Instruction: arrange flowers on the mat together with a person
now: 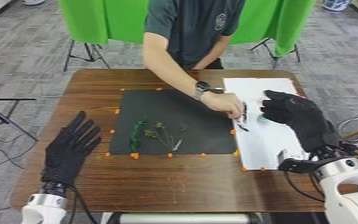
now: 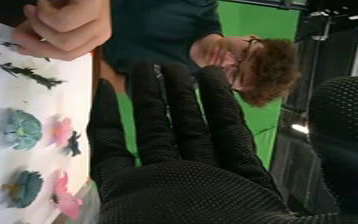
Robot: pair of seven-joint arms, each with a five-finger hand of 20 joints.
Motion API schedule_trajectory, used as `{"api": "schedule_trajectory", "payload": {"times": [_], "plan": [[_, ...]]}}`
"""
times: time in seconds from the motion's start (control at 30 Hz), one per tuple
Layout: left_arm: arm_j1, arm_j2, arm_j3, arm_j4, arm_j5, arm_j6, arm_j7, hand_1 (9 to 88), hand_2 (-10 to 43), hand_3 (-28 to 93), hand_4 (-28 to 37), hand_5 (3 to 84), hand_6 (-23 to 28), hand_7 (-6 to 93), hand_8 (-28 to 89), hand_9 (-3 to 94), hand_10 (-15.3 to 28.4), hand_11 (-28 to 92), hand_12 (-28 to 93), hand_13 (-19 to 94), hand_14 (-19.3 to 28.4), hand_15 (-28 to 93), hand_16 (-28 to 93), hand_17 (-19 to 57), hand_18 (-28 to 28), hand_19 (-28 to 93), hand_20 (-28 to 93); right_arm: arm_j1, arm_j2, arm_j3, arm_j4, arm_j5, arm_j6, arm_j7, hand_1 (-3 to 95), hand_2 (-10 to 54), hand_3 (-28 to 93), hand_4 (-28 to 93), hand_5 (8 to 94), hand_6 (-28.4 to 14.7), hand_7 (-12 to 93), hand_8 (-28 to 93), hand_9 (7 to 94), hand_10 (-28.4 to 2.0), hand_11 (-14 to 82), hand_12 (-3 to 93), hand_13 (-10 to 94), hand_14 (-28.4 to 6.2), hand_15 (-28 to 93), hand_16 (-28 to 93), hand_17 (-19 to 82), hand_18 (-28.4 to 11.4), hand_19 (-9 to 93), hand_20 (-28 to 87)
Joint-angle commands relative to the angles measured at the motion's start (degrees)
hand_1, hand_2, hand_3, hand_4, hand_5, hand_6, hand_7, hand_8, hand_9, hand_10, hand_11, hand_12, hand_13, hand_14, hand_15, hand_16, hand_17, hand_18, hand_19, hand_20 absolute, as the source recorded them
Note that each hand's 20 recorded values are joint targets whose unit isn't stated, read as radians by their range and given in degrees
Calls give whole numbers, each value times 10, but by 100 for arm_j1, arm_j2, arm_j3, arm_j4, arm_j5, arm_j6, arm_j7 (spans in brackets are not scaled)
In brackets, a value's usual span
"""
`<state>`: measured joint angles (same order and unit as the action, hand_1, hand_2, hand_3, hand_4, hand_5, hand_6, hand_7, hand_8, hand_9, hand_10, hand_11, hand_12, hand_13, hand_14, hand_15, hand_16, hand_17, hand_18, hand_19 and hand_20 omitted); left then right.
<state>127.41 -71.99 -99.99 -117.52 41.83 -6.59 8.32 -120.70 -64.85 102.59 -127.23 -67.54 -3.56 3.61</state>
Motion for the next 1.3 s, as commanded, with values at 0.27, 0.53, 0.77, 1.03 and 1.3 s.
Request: {"api": "schedule_trajectory", "payload": {"times": [0.27, 0.53, 0.77, 1.03, 1.3], "plan": [[-163, -26, 60, 89, 15, 0, -198, 230, -7, 697, -283, 283, 17, 134, -82, 241, 109, 100, 154, 210, 131, 107, 50, -118, 217, 394, 75, 31, -78, 46, -23, -94, 16, 76, 140, 59, 836, -238, 449, -71, 144, -96, 438, -166, 128, 220, 353, -143, 222, 256, 54, -234, 404, 253], [-11, -108, 43, 45, 6, 11, -152, 229, -6, 698, -283, 283, 17, 132, -82, 242, 109, 101, 153, 210, 132, 108, 49, -118, 217, 394, 75, 180, -69, -38, 44, -192, -146, 72, 139, 59, 838, -238, 452, -72, 142, -95, 440, -165, 127, 221, 354, -142, 227, 255, 53, -234, 404, 252], [-90, -23, 10, 50, 39, 39, -182, 229, -5, 696, -283, 284, 16, 133, -81, 241, 109, 100, 153, 210, 131, 109, 49, -119, 217, 395, 75, 119, -96, -59, 31, -150, -193, 115, 140, 59, 838, -237, 452, -71, 142, -94, 441, -163, 127, 222, 357, -142, 230, 255, 46, -234, 400, 251], [-142, 44, 1, 73, 27, -13, -173, 231, -4, 695, -283, 287, 14, 135, -83, 243, 109, 102, 153, 209, 131, 107, 48, -120, 217, 394, 74, 99, -139, -32, 30, -186, -290, 166, 140, 58, 839, -237, 449, -69, 145, -95, 451, -162, 143, 229, 362, -144, 260, 258, 31, -237, 430, 268], [-260, 41, 20, 152, 33, -80, -267, 231, -4, 696, -283, 288, 15, 134, -84, 243, 109, 102, 153, 208, 131, 107, 50, -120, 218, 396, 74, -141, -64, 170, -37, -252, -367, 158, 141, 60, 836, -236, 447, -68, 147, -95, 464, -164, 169, 233, 387, -147, 317, 241, 40, -240, 458, 297]]}}
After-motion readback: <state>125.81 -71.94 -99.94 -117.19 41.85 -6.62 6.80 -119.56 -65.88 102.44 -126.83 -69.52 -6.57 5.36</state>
